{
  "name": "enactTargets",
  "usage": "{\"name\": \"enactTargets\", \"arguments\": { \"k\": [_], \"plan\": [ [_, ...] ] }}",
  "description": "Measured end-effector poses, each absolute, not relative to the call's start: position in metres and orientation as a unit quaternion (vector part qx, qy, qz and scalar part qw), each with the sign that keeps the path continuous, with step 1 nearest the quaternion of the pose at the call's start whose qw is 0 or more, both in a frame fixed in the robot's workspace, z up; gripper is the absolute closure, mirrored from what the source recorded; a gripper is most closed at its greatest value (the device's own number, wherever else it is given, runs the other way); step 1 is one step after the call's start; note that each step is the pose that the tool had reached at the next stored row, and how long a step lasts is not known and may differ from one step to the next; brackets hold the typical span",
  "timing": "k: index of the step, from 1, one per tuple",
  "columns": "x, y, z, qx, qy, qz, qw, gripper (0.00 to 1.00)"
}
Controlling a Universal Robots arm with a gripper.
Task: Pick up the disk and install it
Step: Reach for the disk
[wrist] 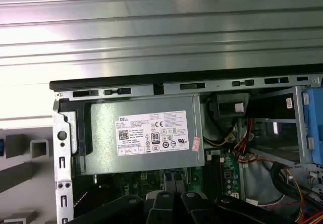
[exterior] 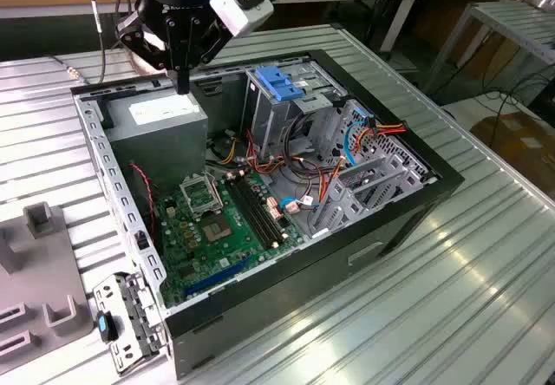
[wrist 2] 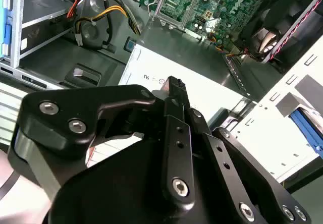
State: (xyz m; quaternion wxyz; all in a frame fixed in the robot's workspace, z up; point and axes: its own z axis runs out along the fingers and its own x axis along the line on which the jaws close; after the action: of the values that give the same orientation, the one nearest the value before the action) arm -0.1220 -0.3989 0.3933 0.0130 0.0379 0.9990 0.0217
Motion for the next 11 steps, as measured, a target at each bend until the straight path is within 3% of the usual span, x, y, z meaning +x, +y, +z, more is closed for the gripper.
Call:
{"name": "enactTargets", "arguments": {
  "k": [11],
  "plan": [
    [-0.1286,-0.3989,0.3933,0.038,0.999,0.022,0.013,0.89]
  ]
}}
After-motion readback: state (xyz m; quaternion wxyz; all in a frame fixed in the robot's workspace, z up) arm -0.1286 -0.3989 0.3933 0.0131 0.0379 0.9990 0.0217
